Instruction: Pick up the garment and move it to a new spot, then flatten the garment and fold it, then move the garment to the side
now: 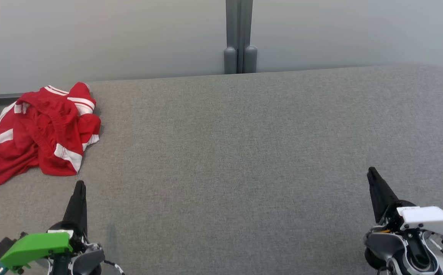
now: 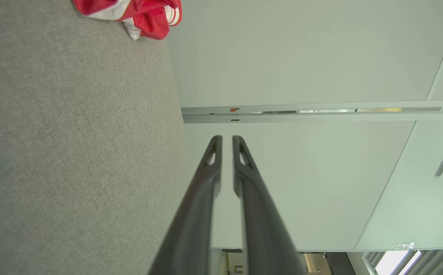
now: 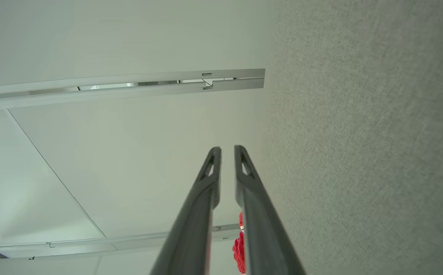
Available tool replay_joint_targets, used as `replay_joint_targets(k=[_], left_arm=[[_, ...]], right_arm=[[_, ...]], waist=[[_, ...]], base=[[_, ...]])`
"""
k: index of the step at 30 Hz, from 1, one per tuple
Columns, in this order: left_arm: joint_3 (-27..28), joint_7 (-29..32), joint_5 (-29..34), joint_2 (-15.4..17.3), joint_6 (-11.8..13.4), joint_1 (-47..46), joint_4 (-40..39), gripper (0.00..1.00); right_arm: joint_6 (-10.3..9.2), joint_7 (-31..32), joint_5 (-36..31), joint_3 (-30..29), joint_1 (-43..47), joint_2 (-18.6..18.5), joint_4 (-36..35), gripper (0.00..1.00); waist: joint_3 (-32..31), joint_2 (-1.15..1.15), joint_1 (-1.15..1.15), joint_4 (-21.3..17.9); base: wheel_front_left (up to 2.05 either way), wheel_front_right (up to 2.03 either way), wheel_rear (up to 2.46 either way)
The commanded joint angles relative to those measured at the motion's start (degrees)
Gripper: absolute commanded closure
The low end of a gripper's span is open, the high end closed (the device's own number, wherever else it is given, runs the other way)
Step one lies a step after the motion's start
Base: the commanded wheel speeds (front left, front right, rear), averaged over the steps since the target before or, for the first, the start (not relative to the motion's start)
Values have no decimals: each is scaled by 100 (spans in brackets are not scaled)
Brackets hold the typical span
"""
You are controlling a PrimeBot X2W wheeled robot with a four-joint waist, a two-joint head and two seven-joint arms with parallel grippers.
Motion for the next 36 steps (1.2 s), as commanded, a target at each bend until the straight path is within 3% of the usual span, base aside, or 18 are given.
replay_joint_targets(k=[1,12,18,36], left_arm=[[-6,-1,0,-11,0,48,50,0],[-289,-277,111,-17,0,193,-7,0],[-406,-436,400,-13,13,214,-95,0],[-833,-859,2517,-1,420,191,-712,0]], right_arm=[[0,-4,0,7,49,14,50,0],[-1,-282,-144,147,211,19,35,0],[-1,-441,-551,131,249,14,-71,0],[0,-863,-2902,345,429,-1,-719,0]], waist=[[0,0,0,0],[-7,0,0,2],[-11,0,0,7],[-15,0,0,49]], base=[[0,0,0],[0,0,0],[0,0,0],[0,0,0]])
